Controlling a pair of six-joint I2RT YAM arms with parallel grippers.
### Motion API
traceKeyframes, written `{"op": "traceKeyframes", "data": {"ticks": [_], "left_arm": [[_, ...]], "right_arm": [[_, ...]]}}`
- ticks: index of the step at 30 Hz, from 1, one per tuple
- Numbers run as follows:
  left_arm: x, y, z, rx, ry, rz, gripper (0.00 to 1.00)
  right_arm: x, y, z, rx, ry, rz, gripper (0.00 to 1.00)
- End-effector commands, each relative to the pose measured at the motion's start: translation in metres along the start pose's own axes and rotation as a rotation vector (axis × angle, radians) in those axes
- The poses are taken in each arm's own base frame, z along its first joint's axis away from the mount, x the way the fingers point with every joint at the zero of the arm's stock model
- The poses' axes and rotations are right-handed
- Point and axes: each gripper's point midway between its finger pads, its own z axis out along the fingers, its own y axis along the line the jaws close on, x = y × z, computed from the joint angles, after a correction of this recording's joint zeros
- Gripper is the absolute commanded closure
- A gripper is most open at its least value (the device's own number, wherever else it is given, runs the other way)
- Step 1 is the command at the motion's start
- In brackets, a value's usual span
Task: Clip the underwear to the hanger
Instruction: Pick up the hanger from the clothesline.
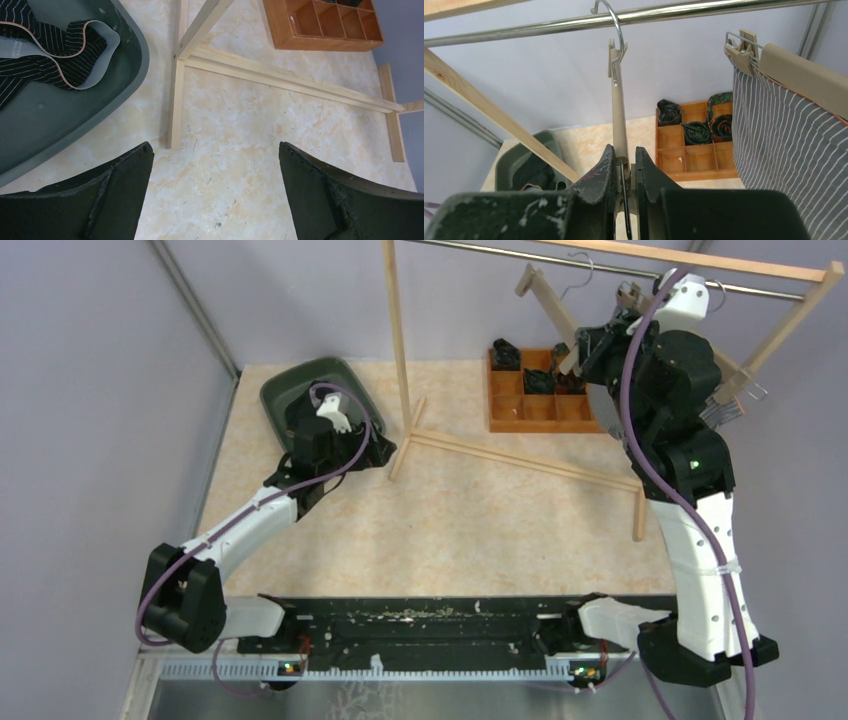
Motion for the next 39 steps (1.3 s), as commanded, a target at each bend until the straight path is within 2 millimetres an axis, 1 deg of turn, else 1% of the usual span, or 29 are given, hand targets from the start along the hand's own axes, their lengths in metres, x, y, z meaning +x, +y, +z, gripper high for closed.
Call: {"op": "traceKeyframes", "data": {"ticks": [1,7,12,15,18,22,25,30,33,39], "left_arm": [[-0.021,-0.005,-0.003,0.008,-0.047,0.01,0.0],[-0.028,-0.008,-0.003,0.007,-0.057,0.017,0.0],[-0.032,-0.008,-0.003,0.002,-0.062,0.021,0.0],[-0.034,-0.007,-0.002,-0.006,-0.069,0.022,0.0],[-0.038,-0.006,-0.002,-0.009,-0.077,0.021,0.0],[-0.043,-0.005,-0.003,-0.011,-0.085,0.019,0.0],[-0.045,-0.006,-0.003,-0.012,-0.09,0.019,0.0],[-0.043,-0.004,-0.001,-0.017,-0.084,0.016,0.0],[-0.044,-0.005,0.0,-0.013,-0.084,0.013,0.0],[-0.041,-0.004,0.003,-0.016,-0.076,0.012,0.0]], "right_arm": [[-0.036,0.008,-0.007,-0.031,-0.138,0.054,1.0],[-0.047,0.011,-0.001,-0.032,-0.176,0.058,1.0],[-0.053,0.013,-0.003,-0.042,-0.193,0.056,1.0],[-0.05,0.016,-0.007,-0.067,-0.184,0.058,1.0],[-0.04,0.019,-0.011,-0.102,-0.166,0.061,1.0],[-0.027,0.019,-0.016,-0.12,-0.14,0.062,1.0],[-0.023,0.019,-0.022,-0.139,-0.142,0.065,1.0],[-0.026,0.021,-0.033,-0.173,-0.175,0.066,1.0],[-0.03,0.02,-0.037,-0.179,-0.205,0.063,1.0],[-0.033,0.025,-0.035,-0.202,-0.216,0.047,1.0]]}}
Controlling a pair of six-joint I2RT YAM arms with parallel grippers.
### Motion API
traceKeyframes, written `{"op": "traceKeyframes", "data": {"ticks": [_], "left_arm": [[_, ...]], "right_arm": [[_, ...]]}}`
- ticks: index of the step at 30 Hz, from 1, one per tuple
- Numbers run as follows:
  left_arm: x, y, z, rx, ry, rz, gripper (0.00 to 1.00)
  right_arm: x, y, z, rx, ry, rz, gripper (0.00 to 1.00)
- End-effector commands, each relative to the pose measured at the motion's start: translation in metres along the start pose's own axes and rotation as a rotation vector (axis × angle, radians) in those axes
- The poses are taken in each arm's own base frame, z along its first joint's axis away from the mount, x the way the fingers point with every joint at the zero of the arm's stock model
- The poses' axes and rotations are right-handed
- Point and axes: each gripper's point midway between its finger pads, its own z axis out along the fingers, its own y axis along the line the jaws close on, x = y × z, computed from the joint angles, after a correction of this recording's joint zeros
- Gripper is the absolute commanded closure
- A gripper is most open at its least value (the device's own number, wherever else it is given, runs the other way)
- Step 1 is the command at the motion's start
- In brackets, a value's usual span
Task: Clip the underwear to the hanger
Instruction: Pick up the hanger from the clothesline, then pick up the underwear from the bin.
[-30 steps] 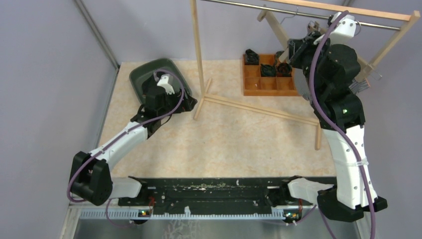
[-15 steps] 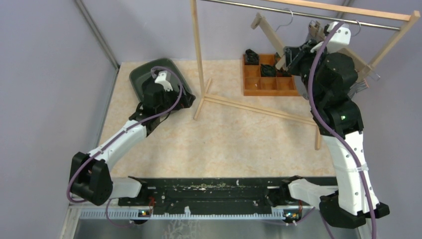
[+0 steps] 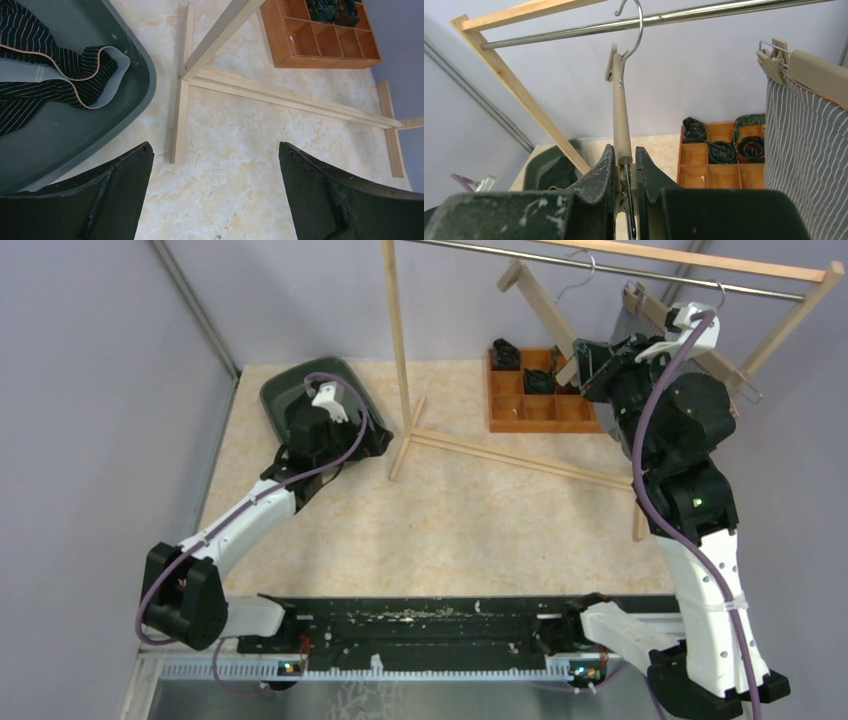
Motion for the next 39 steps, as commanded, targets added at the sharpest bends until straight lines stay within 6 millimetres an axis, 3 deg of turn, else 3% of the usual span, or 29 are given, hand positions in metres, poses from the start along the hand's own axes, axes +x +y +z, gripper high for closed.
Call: {"op": "traceKeyframes", "data": {"ticks": [1,7,17,21,29,33,39], "left_arm": [[-0.013,-0.002,0.003,0.002,-0.029,0.007,0.0],[-0.011,0.001,0.004,-0.007,-0.024,0.011,0.0],[-0.02,-0.003,0.008,-0.003,-0.037,0.015,0.0],[-0.025,-0.003,0.01,-0.009,-0.044,0.013,0.01],[-0.029,0.003,0.011,-0.04,-0.077,0.005,0.01],[-0.027,0.027,0.019,-0.115,-0.069,-0.029,0.01],[-0.019,0.078,0.042,-0.203,0.021,-0.177,0.03]], "right_arm": [[-0.029,0.016,-0.002,-0.074,-0.107,0.005,1.0],[-0.03,0.018,-0.003,-0.088,-0.122,0.008,1.0],[-0.016,0.035,-0.026,-0.227,-0.121,0.039,1.0],[0.02,0.037,-0.025,-0.268,-0.047,0.053,1.0],[0.149,0.024,-0.011,-0.281,0.192,0.158,1.0],[0.192,0.017,-0.011,-0.275,0.259,0.193,1.0],[0.224,0.006,-0.011,-0.239,0.32,0.191,1.0]]}}
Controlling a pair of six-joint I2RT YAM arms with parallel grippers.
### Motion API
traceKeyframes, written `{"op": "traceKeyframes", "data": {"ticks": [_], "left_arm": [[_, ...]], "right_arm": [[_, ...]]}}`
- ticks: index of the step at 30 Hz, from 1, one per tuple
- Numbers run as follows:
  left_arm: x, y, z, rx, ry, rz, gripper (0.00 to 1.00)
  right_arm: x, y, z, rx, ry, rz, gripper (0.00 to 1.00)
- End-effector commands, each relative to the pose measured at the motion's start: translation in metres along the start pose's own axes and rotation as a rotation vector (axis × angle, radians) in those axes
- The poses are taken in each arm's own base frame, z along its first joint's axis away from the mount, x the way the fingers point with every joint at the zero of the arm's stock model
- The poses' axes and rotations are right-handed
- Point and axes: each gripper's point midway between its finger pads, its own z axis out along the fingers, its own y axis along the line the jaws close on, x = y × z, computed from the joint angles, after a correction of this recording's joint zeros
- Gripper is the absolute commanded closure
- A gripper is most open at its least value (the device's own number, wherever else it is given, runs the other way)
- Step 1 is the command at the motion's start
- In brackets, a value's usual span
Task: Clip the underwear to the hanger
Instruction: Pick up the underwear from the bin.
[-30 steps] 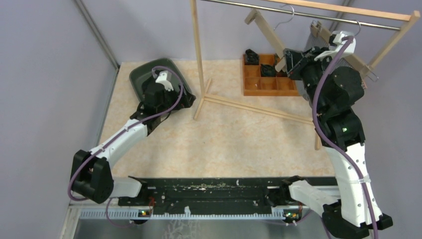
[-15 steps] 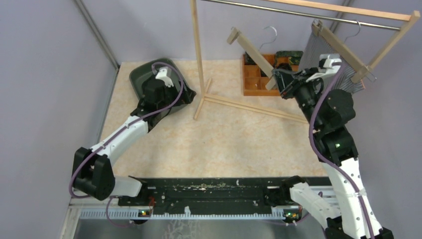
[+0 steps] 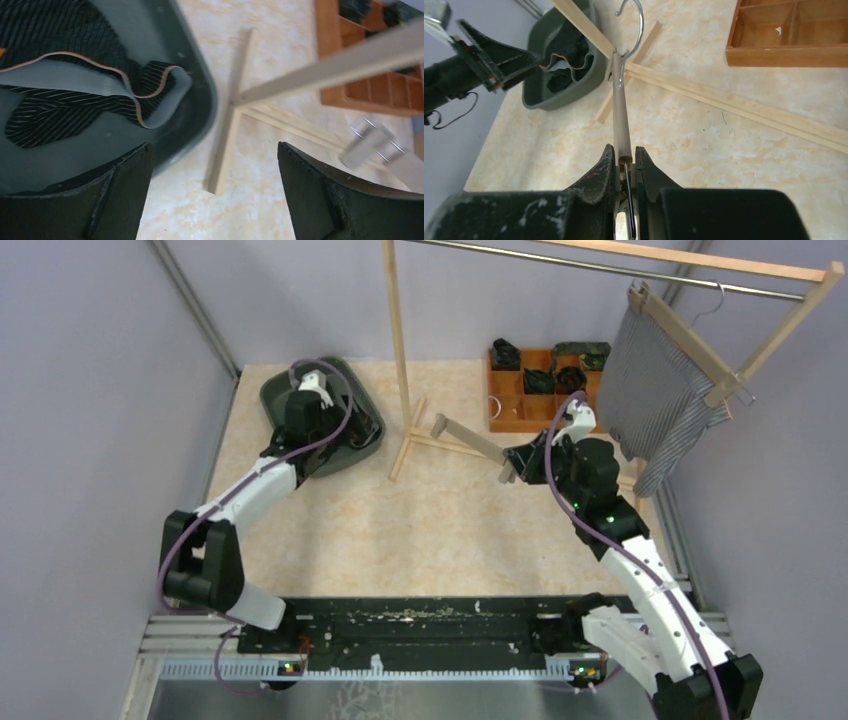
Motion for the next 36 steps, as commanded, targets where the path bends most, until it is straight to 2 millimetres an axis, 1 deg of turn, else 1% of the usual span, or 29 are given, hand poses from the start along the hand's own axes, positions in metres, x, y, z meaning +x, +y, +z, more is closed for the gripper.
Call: {"op": "traceKeyframes", "data": {"ticks": [1,3,6,9,12,17,25,28,31,36], "left_arm": [[-0.003,0.033,0.018,-0.087,0.039,-0.11,0.04],[-0.006,0.044,0.022,-0.119,0.026,-0.142,0.05],[-0.006,0.055,0.028,-0.136,0.036,-0.193,0.04],[-0.006,0.068,0.037,-0.162,0.05,-0.235,0.03],[0.0,0.078,0.044,-0.171,0.075,-0.301,0.03],[0.012,0.08,0.057,-0.144,0.112,-0.366,0.02],[0.023,0.078,0.078,-0.111,0.161,-0.403,0.03],[0.024,0.081,0.085,-0.124,0.16,-0.413,0.06],[0.017,0.085,0.091,-0.141,0.136,-0.413,0.12],[0.017,0.094,0.102,-0.185,0.147,-0.397,0.18]], "right_arm": [[-0.037,0.025,-0.003,-0.093,-0.143,-0.005,1.0],[-0.03,0.021,-0.002,-0.084,-0.129,-0.004,1.0],[-0.021,0.015,0.0,-0.074,-0.112,0.001,1.0],[-0.017,0.013,0.002,-0.067,-0.101,0.0,1.0],[-0.016,0.012,0.001,-0.065,-0.097,-0.001,1.0],[-0.017,0.011,0.0,-0.054,-0.104,0.002,1.0],[-0.014,0.006,-0.005,-0.032,-0.108,0.006,1.0],[-0.012,0.004,-0.005,-0.026,-0.106,0.008,1.0],[-0.009,0.002,-0.006,-0.021,-0.103,0.013,1.0],[-0.006,0.0,-0.006,-0.014,-0.103,0.02,1.0]]}}
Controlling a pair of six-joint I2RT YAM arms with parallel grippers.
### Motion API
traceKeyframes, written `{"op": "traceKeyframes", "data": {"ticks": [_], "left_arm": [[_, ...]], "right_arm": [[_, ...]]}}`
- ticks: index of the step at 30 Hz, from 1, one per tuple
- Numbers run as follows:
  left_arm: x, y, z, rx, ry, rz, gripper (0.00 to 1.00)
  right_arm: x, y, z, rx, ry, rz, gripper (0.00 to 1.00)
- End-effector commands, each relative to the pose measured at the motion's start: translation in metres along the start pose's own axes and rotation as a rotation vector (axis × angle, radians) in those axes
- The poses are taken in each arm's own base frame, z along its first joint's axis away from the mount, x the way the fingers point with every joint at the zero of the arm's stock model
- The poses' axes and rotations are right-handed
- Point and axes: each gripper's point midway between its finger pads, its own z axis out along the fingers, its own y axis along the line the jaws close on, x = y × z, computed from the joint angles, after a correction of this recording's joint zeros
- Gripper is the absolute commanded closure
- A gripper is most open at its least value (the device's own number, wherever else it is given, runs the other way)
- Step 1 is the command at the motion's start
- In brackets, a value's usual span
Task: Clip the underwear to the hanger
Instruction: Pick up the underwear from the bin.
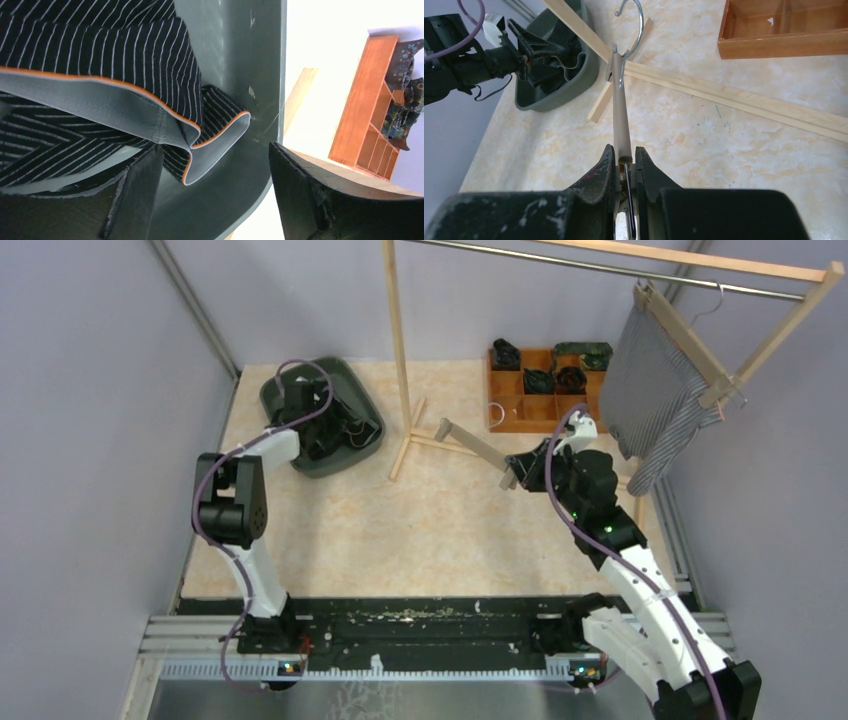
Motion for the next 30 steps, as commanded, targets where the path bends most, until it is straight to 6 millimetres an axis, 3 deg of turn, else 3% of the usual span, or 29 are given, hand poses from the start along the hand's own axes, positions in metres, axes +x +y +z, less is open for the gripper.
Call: {"op": "traceKeyframes", "data": {"ticks": [1,5,17,20,26,30], "left_arm": [[-0.014,-0.002,0.011,-0.02,-0.031,0.011,0.21],[-0.019,0.002,0.018,-0.053,-0.034,0.034,0.32],[-0.009,0.012,0.032,-0.079,0.029,0.08,0.34],[-0.007,0.013,0.034,-0.072,0.029,0.083,0.48],[-0.012,0.007,0.03,-0.059,0.01,0.079,0.99],[-0.039,-0.021,0.002,-0.008,-0.075,0.089,1.0]], "right_arm": [[-0.019,0.01,-0.004,-0.03,-0.077,0.001,1.0],[-0.018,0.008,-0.006,-0.022,-0.078,0.002,1.0],[-0.015,0.006,-0.007,-0.015,-0.077,0.009,1.0],[-0.014,0.005,-0.007,-0.014,-0.076,0.009,1.0],[-0.016,0.005,-0.007,-0.012,-0.077,0.004,1.0],[-0.017,0.005,-0.006,-0.01,-0.077,0.002,1.0]]}}
